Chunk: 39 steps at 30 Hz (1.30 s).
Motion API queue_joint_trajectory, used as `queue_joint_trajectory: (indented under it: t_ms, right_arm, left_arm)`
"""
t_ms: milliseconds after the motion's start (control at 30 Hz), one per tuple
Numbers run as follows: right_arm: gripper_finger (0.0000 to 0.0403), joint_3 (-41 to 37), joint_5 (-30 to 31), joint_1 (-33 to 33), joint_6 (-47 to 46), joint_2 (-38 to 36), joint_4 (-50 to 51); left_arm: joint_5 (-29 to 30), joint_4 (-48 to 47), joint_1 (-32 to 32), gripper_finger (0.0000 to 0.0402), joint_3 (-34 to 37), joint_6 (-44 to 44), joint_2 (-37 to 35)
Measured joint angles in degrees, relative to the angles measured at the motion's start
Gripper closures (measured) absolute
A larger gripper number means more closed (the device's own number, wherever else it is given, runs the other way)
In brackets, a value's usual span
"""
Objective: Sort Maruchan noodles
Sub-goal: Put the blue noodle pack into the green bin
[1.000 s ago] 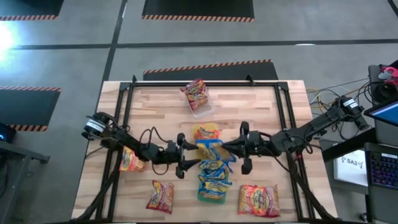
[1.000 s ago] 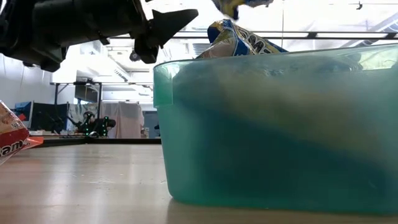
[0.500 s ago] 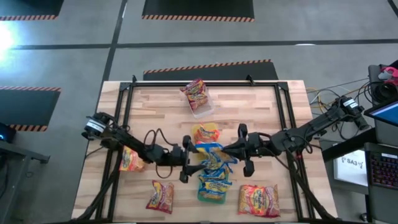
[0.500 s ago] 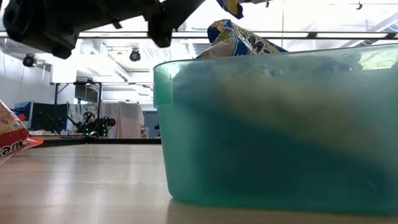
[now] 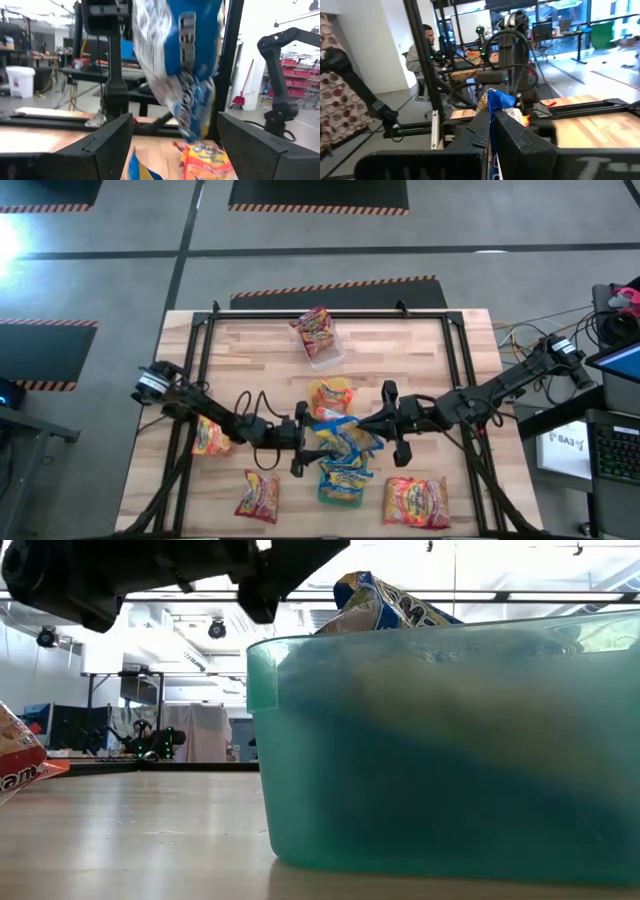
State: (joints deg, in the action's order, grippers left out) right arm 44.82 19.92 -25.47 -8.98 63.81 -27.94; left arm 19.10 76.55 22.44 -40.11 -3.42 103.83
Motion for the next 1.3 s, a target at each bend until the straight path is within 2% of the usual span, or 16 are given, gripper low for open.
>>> queue_joint_trajectory:
  t_ms: [367, 533, 933, 1300]
  right_arm:
    - [0.0394, 0.0, 0.51, 0.0, 0.49, 0.04, 0.18]
    - [0.0394, 0.0, -2.34, 0.0, -0.43, 0.07, 0.17]
    - [0.0394, 0.0, -2.35, 0.01, -0.08, 0.09, 0.66]
    - [0.0394, 0.0, -2.35, 0.0, 0.03, 0.09, 1.18]
  left_arm:
    - [1.38, 0.47, -0.11, 0.0127, -0.32, -0.3, 0.0]
    - [1.45, 0.5, -0.59, 0.0127, -0.38, -0.92, 0.0]
    - [0.98, 1.41, -0.7, 0.0127, -1.46, -1.98, 0.01]
    - [0.9, -1.12, -0.9, 0.0127, -4.33, 2.5, 0.11]
